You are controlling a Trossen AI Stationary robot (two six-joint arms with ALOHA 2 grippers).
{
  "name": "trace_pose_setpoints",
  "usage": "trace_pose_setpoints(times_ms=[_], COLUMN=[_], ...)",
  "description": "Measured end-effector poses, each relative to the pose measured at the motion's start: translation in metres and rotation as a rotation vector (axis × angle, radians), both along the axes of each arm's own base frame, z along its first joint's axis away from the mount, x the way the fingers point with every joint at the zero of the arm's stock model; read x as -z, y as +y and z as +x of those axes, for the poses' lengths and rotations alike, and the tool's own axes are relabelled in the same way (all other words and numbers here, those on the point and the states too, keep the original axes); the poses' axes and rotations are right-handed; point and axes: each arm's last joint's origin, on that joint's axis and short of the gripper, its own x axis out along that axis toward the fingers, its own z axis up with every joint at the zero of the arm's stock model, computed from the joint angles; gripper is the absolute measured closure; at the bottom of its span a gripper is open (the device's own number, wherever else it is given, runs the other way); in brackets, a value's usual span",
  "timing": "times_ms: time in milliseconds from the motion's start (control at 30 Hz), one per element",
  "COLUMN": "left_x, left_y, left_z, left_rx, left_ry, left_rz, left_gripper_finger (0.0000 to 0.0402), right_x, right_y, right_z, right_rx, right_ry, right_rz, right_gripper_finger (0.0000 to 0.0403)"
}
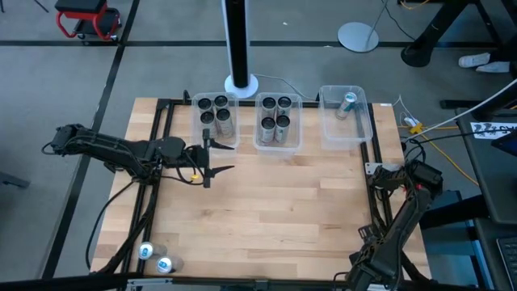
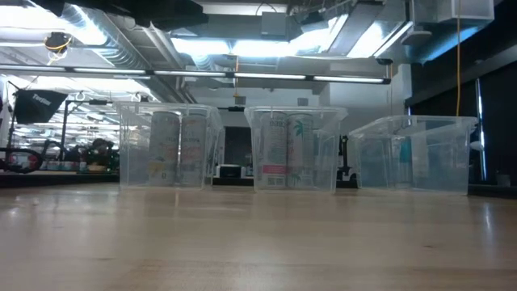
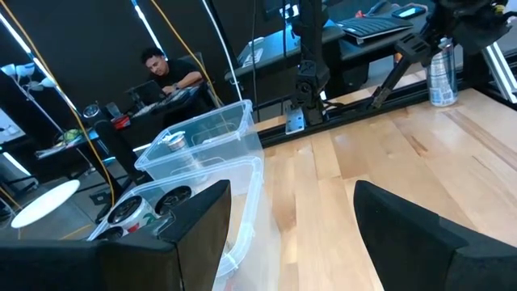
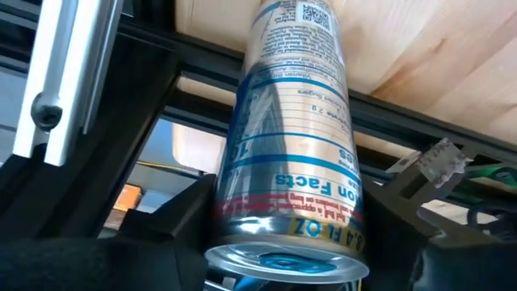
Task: Sort soda cans
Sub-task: Put the far right white and blue soda can into the right transparent bin
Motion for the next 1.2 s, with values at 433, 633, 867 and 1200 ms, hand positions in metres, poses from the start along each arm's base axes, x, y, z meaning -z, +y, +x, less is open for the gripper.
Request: trace_pose_setpoints(times_ms=[433, 633, 867, 1200], left_x=[0.001, 0.001, 0.002, 0.003], left_y=[0.000, 0.000, 0.000, 0.000], left_z=[0.000, 0.000, 0.000, 0.000], left_rx=[-0.002, -0.002, -0.002, -0.004], left_ry=[0.007, 0.014, 0.023, 0.025], left_rz=[-0.010, -0.010, -0.009, -0.023], left_gripper_finger=[0.0150, 0.0150, 0.0150, 0.0150], right_x=[-0.031, -0.032, -0.038, -0.102], right_y=[-0.038, -0.083, -0.142, -0.220], right_z=[0.063, 0.105, 0.140, 0.139], right_rx=[-0.142, -0.323, -0.493, -0.560], right_ry=[-0.312, -0.435, -0.436, -0.567], right_rz=[-0.125, -0.244, -0.326, -0.447], right_gripper_finger=[0.0171, 0.0171, 0.0171, 0.0171])
